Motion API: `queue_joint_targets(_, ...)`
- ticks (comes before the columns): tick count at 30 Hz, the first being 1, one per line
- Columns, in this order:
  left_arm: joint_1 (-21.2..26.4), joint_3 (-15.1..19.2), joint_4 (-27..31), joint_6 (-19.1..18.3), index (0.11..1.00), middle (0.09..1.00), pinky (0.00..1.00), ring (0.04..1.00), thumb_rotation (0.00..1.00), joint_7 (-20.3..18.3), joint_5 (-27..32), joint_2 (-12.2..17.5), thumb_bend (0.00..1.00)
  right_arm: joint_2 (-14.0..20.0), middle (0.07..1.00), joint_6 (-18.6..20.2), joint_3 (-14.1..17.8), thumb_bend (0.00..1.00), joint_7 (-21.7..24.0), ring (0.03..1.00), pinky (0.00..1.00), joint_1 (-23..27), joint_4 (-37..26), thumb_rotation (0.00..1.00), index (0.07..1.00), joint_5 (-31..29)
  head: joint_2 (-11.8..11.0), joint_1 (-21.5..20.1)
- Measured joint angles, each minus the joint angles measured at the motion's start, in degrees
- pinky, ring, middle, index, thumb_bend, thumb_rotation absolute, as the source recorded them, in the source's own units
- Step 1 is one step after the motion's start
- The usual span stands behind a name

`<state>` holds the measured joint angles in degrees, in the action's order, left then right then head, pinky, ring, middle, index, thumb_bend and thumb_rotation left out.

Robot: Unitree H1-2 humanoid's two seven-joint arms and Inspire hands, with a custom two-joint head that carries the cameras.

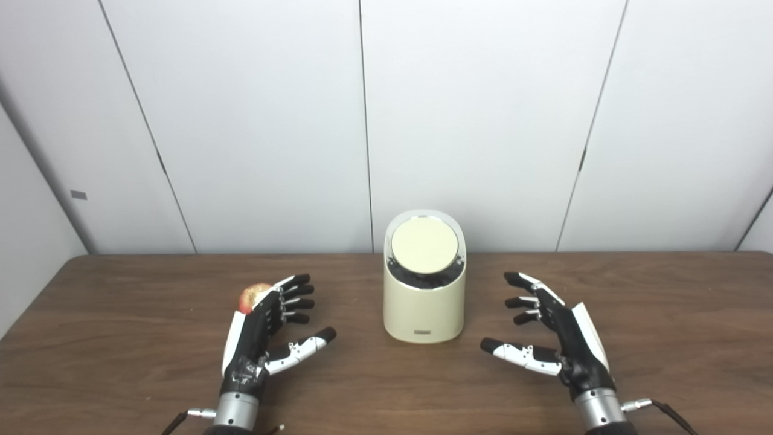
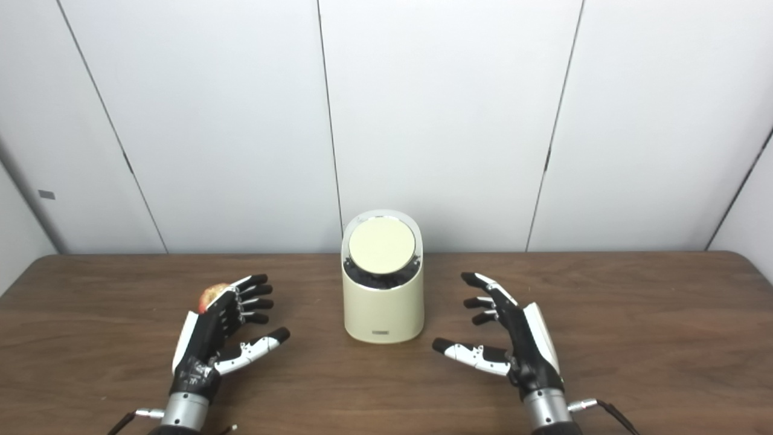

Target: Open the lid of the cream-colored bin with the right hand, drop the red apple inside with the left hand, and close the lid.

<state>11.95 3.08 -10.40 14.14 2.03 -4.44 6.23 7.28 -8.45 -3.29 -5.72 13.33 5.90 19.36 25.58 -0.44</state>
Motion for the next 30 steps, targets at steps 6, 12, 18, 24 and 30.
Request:
queue_joint_targets(6, 0.0, 0.0, 0.0, 0.0, 0.791, 0.754, 0.63, 0.701, 0.06, 0.0, 0.1, 0.0, 0.75, 0.0, 0.832, 0.0, 0.0, 0.65, 0.0, 0.707, 0.57, 0.0, 0.0, 0.30, 0.802, 0.0, 0.1, -0.1)
queue_joint_targets(12, 0.0, 0.0, 0.0, 0.0, 0.794, 0.754, 0.62, 0.704, 0.07, -0.1, 0.1, 0.0, 0.75, -0.1, 0.836, 0.0, 0.0, 0.65, 0.0, 0.708, 0.58, 0.0, 0.0, 0.31, 0.807, 0.0, 0.1, -0.2)
queue_joint_targets(18, 0.0, 0.0, 0.0, 0.0, 0.793, 0.749, 0.62, 0.700, 0.06, -0.2, 0.1, 0.0, 0.74, -0.1, 0.836, 0.0, 0.0, 0.66, 0.1, 0.709, 0.58, 0.0, 0.0, 0.30, 0.804, -0.2, 0.1, -0.2)
queue_joint_targets(24, 0.0, 0.0, 0.0, 0.0, 0.796, 0.754, 0.62, 0.703, 0.08, -0.3, 0.1, 0.0, 0.74, -0.1, 0.834, 0.1, 0.0, 0.66, 0.1, 0.709, 0.58, 0.0, -0.1, 0.30, 0.805, -0.1, 0.1, -0.2)
queue_joint_targets(30, 0.0, 0.0, 0.0, 0.0, 0.797, 0.758, 0.62, 0.707, 0.07, -0.4, 0.1, 0.0, 0.74, -0.1, 0.834, 0.1, 0.0, 0.67, 0.1, 0.706, 0.58, 0.0, -0.1, 0.31, 0.804, -0.1, 0.2, -0.2)
